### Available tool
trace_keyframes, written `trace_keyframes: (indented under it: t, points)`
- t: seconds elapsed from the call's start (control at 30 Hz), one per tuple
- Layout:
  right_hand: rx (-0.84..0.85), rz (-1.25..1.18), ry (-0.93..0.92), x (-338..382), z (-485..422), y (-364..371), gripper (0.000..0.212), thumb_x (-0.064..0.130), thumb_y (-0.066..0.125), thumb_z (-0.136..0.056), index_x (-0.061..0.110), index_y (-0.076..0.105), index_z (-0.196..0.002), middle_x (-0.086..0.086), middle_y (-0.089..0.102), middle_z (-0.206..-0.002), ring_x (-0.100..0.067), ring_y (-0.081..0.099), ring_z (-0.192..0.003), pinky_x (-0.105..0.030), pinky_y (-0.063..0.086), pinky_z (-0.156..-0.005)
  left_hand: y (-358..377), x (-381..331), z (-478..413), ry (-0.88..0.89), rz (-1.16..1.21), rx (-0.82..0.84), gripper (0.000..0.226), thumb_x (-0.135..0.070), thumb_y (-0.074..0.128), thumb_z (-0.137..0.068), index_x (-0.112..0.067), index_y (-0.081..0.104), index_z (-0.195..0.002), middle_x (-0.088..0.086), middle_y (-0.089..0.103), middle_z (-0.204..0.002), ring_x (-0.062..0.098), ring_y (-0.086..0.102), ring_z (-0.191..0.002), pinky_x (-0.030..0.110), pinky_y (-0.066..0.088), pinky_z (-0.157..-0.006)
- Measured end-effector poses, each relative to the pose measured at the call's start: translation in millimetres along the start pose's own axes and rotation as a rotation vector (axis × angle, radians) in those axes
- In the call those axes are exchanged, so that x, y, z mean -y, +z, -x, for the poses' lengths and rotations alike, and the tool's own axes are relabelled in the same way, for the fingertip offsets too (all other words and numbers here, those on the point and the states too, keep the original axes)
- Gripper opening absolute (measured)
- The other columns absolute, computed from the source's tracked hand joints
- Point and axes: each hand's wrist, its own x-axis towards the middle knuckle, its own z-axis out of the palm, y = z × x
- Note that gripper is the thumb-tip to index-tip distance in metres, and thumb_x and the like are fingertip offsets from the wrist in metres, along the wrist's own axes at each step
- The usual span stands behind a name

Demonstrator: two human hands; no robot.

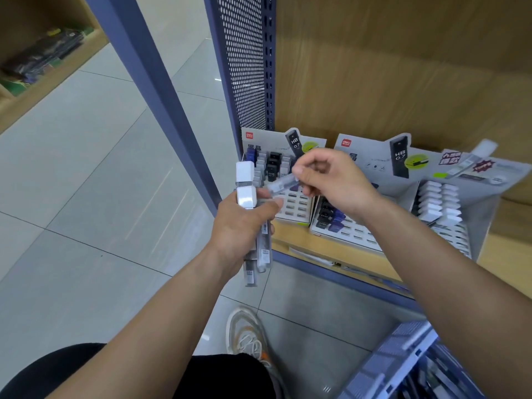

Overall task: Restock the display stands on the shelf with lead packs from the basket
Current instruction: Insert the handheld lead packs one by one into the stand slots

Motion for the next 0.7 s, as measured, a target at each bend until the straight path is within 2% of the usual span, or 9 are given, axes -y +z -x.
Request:
trace_keyframes:
  t: [0.13, 0.27, 0.4, 0.53, 0.7]
  points:
    - [-0.044, -0.162, 0.001, -6, 19, -15, 0.008, 0.001, 0.069, -0.089, 0.008, 0.067, -0.086, -0.006, 0.066, -0.076, -0.019, 0.064, -0.071, -0.031, 0.055, -0.071, 10, -7, -1, 0.025, 0.023, 0.009, 0.021, -0.022, 0.079, -0.087, -0.009, 0.068, -0.099, 0.021, 0.067, -0.085, 0.02, 0.058, -0.059, 0.032, 0.054, -0.059]
    - [-0.07, -0.245, 0.044, -14, 43, -24, 0.013, -0.006, 0.075, -0.081, 0.005, 0.069, -0.083, -0.018, 0.068, -0.089, -0.023, 0.067, -0.076, -0.033, 0.058, -0.077, 26, -8, 0, 0.039, -0.011, 0.034, 0.01, -0.018, 0.078, -0.088, -0.012, 0.071, -0.092, 0.001, 0.064, -0.069, 0.018, 0.058, -0.057, 0.03, 0.05, -0.057]
    - [-0.102, -0.23, 0.057, -20, 59, -31, 0.024, -0.008, 0.078, -0.076, 0.013, 0.068, -0.081, -0.011, 0.068, -0.093, -0.022, 0.069, -0.081, -0.034, 0.056, -0.079, 42, -9, 2, 0.041, -0.065, 0.036, 0.014, -0.019, 0.078, -0.088, -0.01, 0.072, -0.097, -0.001, 0.065, -0.067, 0.017, 0.059, -0.056, 0.028, 0.05, -0.057]
    - [-0.08, -0.175, 0.08, -22, 73, -36, 0.037, -0.01, 0.08, -0.074, 0.016, 0.067, -0.097, -0.007, 0.063, -0.09, -0.02, 0.068, -0.077, -0.035, 0.059, -0.078, 56, -12, 7, 0.052, -0.112, 0.062, 0.004, -0.016, 0.076, -0.089, -0.013, 0.073, -0.088, -0.005, 0.062, -0.061, 0.015, 0.059, -0.055, 0.024, 0.047, -0.053]
    - [-0.033, -0.171, 0.119, -17, 90, -38, 0.038, 0.001, 0.078, -0.081, 0.013, 0.065, -0.115, -0.009, 0.062, -0.082, -0.024, 0.071, -0.073, -0.036, 0.06, -0.071, 72, -12, 16, 0.083, -0.16, 0.142, 0.009, -0.01, 0.074, -0.089, -0.015, 0.075, -0.081, -0.001, 0.065, -0.063, 0.015, 0.059, -0.054, 0.024, 0.048, -0.051]
